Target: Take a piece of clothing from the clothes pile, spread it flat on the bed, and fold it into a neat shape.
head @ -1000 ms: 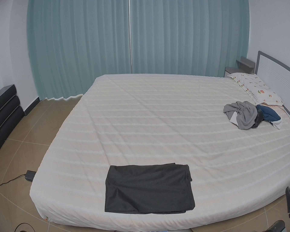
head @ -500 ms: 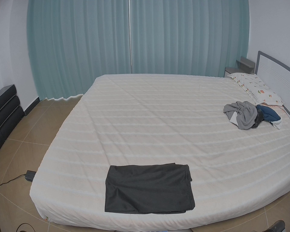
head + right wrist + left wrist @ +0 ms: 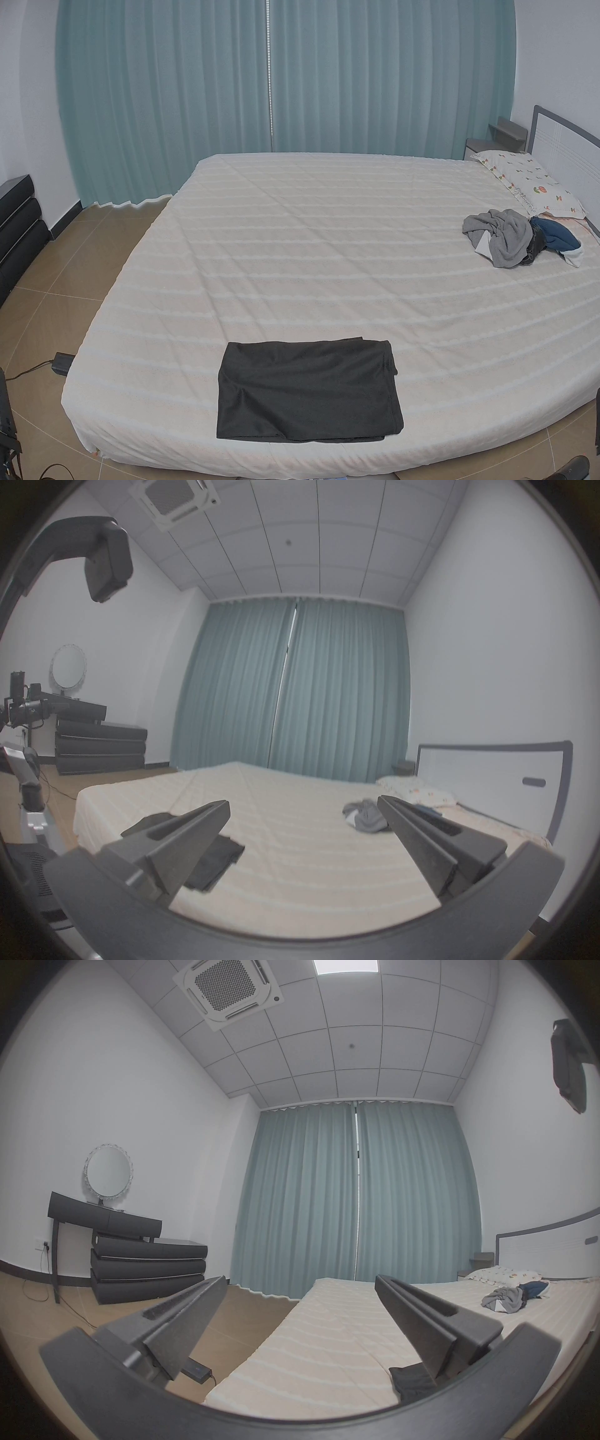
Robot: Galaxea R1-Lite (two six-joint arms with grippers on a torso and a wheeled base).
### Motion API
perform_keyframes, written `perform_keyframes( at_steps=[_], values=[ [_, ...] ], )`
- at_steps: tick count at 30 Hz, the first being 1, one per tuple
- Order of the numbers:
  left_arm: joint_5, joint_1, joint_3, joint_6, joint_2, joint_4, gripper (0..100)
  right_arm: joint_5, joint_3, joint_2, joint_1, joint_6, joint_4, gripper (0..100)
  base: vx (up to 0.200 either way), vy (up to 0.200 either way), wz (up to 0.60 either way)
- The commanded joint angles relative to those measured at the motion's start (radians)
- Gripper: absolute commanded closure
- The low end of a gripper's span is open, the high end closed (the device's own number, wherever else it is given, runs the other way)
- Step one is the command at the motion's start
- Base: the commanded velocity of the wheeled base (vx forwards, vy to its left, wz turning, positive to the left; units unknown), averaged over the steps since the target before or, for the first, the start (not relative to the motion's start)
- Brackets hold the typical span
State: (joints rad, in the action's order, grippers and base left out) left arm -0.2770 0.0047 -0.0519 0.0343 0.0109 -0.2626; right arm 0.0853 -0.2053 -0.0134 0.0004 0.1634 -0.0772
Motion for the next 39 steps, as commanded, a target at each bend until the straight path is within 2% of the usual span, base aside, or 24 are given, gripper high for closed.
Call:
perform_keyframes(
  at_steps=[1, 5, 8, 10, 11, 15, 17, 19, 22, 25, 27, 29, 30, 34, 36, 39],
  values=[
    [0.041, 0.0, 0.052, -0.007, -0.006, 0.045, 0, -0.015, 0.202, 0.012, -0.002, 0.028, -0.177, 0, 0.0, 0.0, 0.0],
    [0.098, 0.0, 0.052, 0.013, -0.006, 0.089, 0, -0.062, 0.205, 0.012, -0.002, -0.016, -0.102, 0, 0.0, 0.0, 0.0],
    [0.099, 0.0, 0.052, 0.024, -0.006, 0.141, 0, -0.113, 0.204, 0.012, -0.002, -0.071, -0.003, 0, 0.0, 0.0, 0.0],
    [0.098, 0.0, 0.052, 0.023, -0.006, 0.161, 0, -0.116, 0.204, 0.012, -0.002, -0.102, 0.008, 0, 0.0, 0.0, 0.0],
    [0.098, 0.0, 0.052, 0.023, -0.006, 0.192, 0, -0.128, 0.204, 0.012, -0.003, -0.171, 0.002, 0, 0.0, 0.0, 0.0],
    [0.096, 0.0, 0.052, 0.023, -0.006, 0.194, 0, -0.137, 0.204, 0.012, -0.003, -0.211, 0.004, 0, 0.0, 0.0, 0.0],
    [0.091, 0.0, 0.052, 0.026, -0.008, 0.195, 0, -0.157, 0.202, 0.012, -0.003, -0.209, 0.004, 0, 0.0, 0.0, 0.0],
    [0.036, 0.0, 0.052, 0.076, -0.006, 0.197, 0, -0.205, 0.204, 0.012, -0.003, -0.209, 0.004, 0, 0.0, 0.0, 0.0],
    [0.002, 0.0, 0.052, 0.092, -0.006, 0.197, 0, -0.242, 0.204, 0.012, -0.003, -0.211, 0.004, 0, 0.0, 0.0, 0.0],
    [-0.014, 0.0, 0.052, 0.087, -0.006, 0.197, 0, -0.226, 0.202, 0.012, -0.003, -0.188, 0.002, 0, 0.0, 0.0, 0.0],
    [-0.011, 0.0, 0.052, 0.039, -0.006, 0.2, 0, -0.216, 0.205, 0.012, -0.003, -0.148, -0.021, 0, 0.0, 0.0, 0.0],
    [-0.004, 0.0, 0.052, -0.001, -0.006, 0.204, 0, -0.177, 0.205, 0.012, -0.003, -0.131, -0.076, 0, 0.0, 0.0, 0.0],
    [0.015, 0.0, 0.052, -0.011, -0.006, 0.204, 0, -0.153, 0.205, 0.012, -0.003, -0.131, -0.078, 0, 0.0, 0.0, 0.0],
    [0.075, 0.0, 0.052, -0.022, -0.006, 0.207, 0, -0.159, 0.204, 0.012, -0.003, -0.142, 0.007, 0, 0.0, 0.0, 0.0],
    [0.125, -0.002, 0.05, -0.013, -0.005, 0.218, 0, -0.156, 0.204, 0.012, -0.003, -0.151, 0.001, 0, 0.0, 0.0, 0.0],
    [0.242, -0.002, 0.052, 0.015, -0.008, 0.238, 0, -0.156, 0.204, 0.012, -0.003, -0.14, 0.001, 0, 0.0, 0.0, 0.0]
  ],
)
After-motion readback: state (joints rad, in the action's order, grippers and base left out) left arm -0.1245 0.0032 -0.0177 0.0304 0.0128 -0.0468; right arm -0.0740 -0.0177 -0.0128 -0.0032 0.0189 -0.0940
